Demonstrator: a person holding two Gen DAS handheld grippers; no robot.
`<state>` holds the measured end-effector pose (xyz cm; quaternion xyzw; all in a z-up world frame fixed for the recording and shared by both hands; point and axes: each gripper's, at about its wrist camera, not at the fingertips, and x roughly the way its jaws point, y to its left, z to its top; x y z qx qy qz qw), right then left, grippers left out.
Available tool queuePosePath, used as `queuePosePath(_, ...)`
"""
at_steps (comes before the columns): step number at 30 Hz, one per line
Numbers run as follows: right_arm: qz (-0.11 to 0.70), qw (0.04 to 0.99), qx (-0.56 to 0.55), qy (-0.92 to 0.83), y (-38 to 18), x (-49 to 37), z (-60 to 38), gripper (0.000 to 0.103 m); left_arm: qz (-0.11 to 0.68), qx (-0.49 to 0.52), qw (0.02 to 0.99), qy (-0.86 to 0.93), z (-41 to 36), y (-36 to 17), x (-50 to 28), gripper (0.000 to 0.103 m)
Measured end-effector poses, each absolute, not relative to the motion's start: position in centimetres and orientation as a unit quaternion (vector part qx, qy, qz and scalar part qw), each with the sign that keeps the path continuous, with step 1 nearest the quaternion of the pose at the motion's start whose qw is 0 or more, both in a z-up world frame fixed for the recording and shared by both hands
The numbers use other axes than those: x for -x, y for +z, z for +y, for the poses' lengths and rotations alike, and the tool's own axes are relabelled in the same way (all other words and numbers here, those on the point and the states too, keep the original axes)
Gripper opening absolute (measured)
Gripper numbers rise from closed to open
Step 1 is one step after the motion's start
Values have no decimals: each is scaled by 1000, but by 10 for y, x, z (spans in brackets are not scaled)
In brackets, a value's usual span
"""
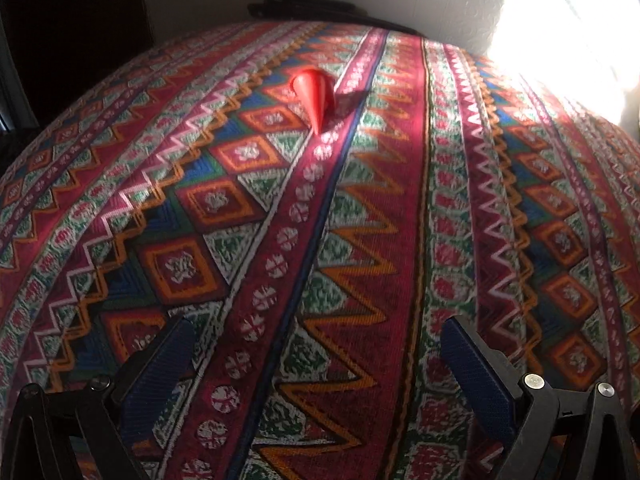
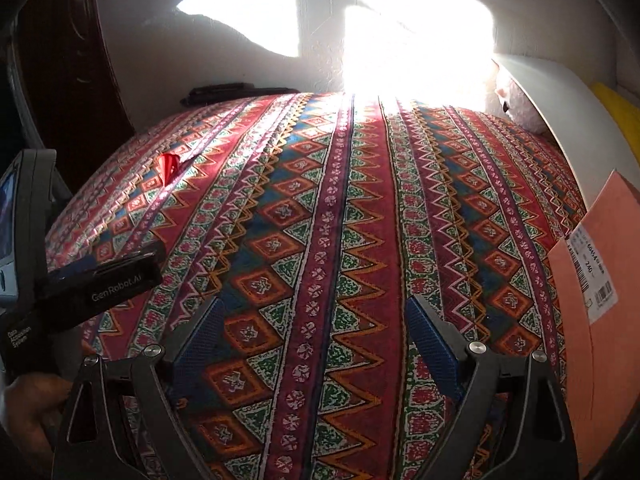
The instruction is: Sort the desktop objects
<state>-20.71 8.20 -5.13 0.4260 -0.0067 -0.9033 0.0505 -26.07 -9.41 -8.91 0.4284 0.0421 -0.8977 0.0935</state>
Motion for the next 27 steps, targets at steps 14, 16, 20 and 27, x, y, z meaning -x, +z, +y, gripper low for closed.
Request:
queuePosePath(14, -7, 14, -443, -896, -95, 222, 80, 103, 53, -426, 78, -900, -86, -87, 238, 102)
queuePosePath(16, -12, 7, -441, -897, -95, 216, 82, 103, 57, -425, 76, -900, -86, -87, 227, 102)
queuePosePath(20, -36, -8, -438, -898, -93, 196, 93, 103, 51, -425, 67, -901, -82, -84, 197, 102)
queuePosePath(27, -103, -67, -419, -900, -76, 114, 130, 103, 62, -424, 16, -903, -53, -61, 117, 102)
